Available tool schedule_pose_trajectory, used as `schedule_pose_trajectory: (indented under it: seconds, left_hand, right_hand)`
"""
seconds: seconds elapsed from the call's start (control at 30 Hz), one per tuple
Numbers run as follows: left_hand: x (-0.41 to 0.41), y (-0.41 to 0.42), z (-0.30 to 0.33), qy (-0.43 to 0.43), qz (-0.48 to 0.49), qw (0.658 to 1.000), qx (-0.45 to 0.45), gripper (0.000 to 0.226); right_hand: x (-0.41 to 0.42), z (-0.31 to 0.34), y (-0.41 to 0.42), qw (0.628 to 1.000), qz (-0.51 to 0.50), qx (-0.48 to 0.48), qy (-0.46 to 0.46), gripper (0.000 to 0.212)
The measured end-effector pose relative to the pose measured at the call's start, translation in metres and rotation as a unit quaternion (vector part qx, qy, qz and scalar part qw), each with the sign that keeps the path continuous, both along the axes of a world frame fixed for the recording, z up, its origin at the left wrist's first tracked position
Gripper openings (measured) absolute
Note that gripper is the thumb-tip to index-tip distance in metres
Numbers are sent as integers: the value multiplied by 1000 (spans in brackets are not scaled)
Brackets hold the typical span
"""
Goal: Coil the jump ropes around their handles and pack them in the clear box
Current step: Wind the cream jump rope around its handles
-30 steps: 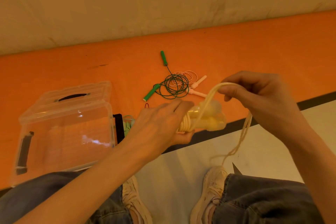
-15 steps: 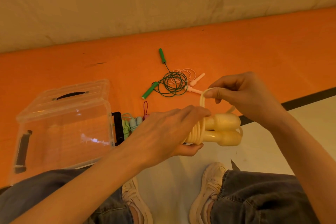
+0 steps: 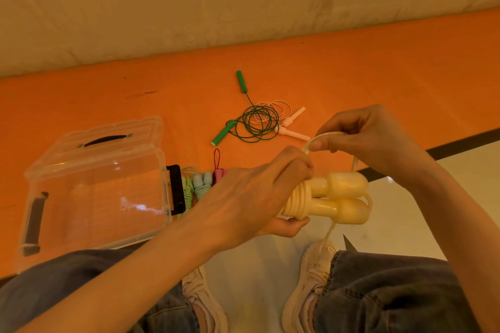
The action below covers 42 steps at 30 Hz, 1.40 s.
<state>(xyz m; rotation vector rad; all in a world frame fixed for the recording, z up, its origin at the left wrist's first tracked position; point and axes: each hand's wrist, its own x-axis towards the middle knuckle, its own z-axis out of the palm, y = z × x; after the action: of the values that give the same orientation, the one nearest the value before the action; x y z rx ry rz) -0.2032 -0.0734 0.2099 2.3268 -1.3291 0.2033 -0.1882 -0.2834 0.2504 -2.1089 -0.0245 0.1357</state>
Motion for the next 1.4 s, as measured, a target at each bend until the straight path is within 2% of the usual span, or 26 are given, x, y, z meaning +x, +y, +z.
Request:
schedule_pose_trajectory:
  seconds: [0.13, 0.33, 0.4, 0.47, 0.53, 0.6, 0.67, 0.77, 0.97, 1.13, 1.4]
  left_hand:
    - [-2, 0, 1, 29, 9, 999, -26, 50]
    - [2, 4, 7, 97, 54, 988, -105, 54]
    - [5, 4, 9, 106, 70, 984, -127, 53]
    - [7, 5, 8, 112, 90, 979, -144, 52]
    - [9, 6, 5, 132, 114, 972, -160, 52]
    - [9, 7, 3, 164, 140, 961, -171, 54]
    - [8, 8, 3, 181, 166, 955, -164, 54]
    - [7, 9, 1, 172, 196, 955, -142, 54]
    - [11, 11, -2, 152, 219, 958, -110, 52]
    - [14, 11, 0, 103, 213, 969, -71, 53]
    - [17, 10, -5, 24, 204, 978, 31, 54]
  right_hand:
    - [0, 2, -2, 999, 14, 23, 31, 23]
    - [-1, -3, -15, 997, -9, 35, 74, 9]
    - [-2, -3, -15, 996, -20, 26, 82, 27]
    - [-5, -4, -13, 996, -25, 2, 87, 36]
    - [-8, -5, -8, 993, 22, -17, 113, 23]
    - [-13, -6, -1, 979, 91, 6, 181, 7]
    - [-16, -7, 4, 966, 136, 6, 221, 16]
    - [-18, -4, 8, 963, 163, 5, 214, 20]
    - [-22, 2, 9, 976, 113, 26, 187, 27]
    - [-28, 5, 12, 979, 79, 50, 184, 26]
    - [-32, -1, 32, 975, 102, 89, 175, 24]
